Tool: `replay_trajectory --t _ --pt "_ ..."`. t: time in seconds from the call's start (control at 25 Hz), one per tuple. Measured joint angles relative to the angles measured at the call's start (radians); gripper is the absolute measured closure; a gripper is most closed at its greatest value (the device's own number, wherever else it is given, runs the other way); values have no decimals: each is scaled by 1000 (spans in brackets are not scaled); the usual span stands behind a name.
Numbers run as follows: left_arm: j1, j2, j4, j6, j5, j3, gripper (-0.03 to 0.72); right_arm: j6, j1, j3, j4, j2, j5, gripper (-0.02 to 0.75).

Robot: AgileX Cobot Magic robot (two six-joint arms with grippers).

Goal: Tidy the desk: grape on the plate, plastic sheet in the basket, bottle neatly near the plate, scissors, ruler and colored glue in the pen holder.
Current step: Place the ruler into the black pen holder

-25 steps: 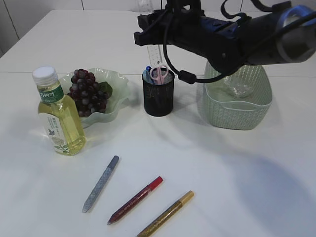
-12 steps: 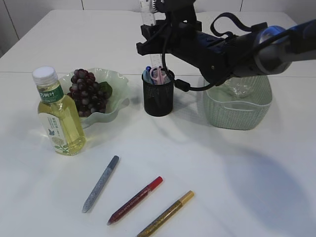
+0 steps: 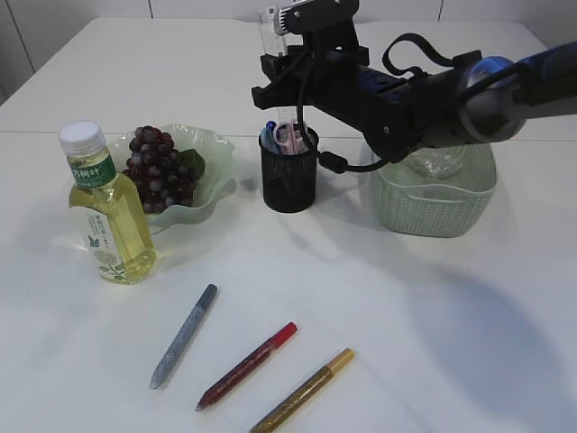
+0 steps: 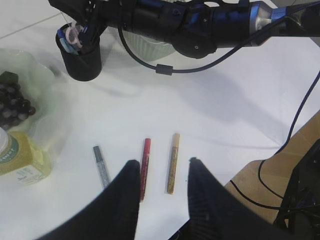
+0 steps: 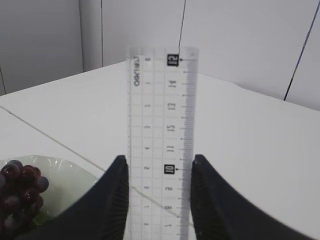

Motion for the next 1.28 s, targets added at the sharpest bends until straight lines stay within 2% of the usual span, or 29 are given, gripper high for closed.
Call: replay_trajectory --t 0.88,1.28 --pt "0 0 0 0 0 0 448 -2 -2 -2 75 2 93 430" --pt "0 0 0 0 0 0 449 14 -2 -2 75 2 146 325"
